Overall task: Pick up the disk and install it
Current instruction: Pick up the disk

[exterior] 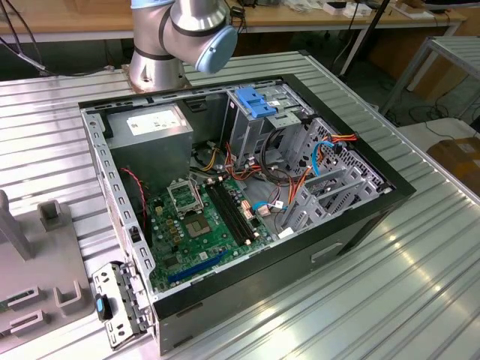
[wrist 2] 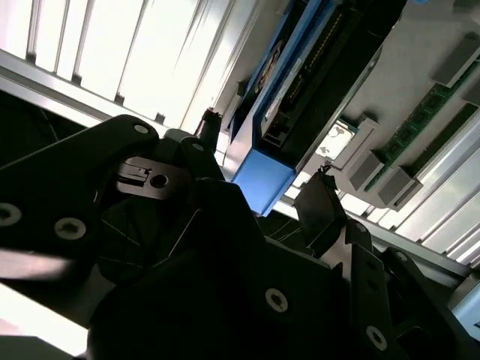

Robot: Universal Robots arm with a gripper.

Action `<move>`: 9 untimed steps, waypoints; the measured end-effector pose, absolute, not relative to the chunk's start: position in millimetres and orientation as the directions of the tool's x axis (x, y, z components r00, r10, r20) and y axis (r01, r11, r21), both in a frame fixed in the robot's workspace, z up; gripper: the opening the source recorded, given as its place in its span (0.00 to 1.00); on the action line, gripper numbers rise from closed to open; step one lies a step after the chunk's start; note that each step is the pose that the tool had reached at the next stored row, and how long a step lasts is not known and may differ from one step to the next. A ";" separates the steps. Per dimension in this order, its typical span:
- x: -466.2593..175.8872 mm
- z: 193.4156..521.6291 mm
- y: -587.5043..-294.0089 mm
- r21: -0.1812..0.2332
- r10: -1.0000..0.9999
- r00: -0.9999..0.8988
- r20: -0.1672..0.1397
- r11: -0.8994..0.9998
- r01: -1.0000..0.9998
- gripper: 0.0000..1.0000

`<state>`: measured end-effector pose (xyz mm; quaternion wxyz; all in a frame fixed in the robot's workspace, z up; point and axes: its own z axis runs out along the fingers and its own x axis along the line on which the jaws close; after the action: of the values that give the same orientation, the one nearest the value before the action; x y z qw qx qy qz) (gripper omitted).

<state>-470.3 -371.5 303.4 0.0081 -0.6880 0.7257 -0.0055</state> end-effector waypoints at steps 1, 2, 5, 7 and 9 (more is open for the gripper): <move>-470.4 302.0 -371.5 -0.019 -0.999 -0.054 -0.004 0.054 -0.998 0.67; -470.3 301.0 -371.5 -0.019 -0.998 -0.055 -0.004 0.055 -0.998 0.67; -470.3 299.6 -370.5 -0.019 -0.998 -0.056 -0.004 0.056 -0.998 0.59; -470.3 299.7 -368.2 -0.019 -0.998 -0.056 -0.004 0.056 -0.998 0.59; -470.3 299.5 -368.1 -0.019 -0.998 -0.056 -0.004 0.056 -0.998 0.50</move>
<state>-470.3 -368.1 299.5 0.0080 -0.6870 0.7266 -0.0053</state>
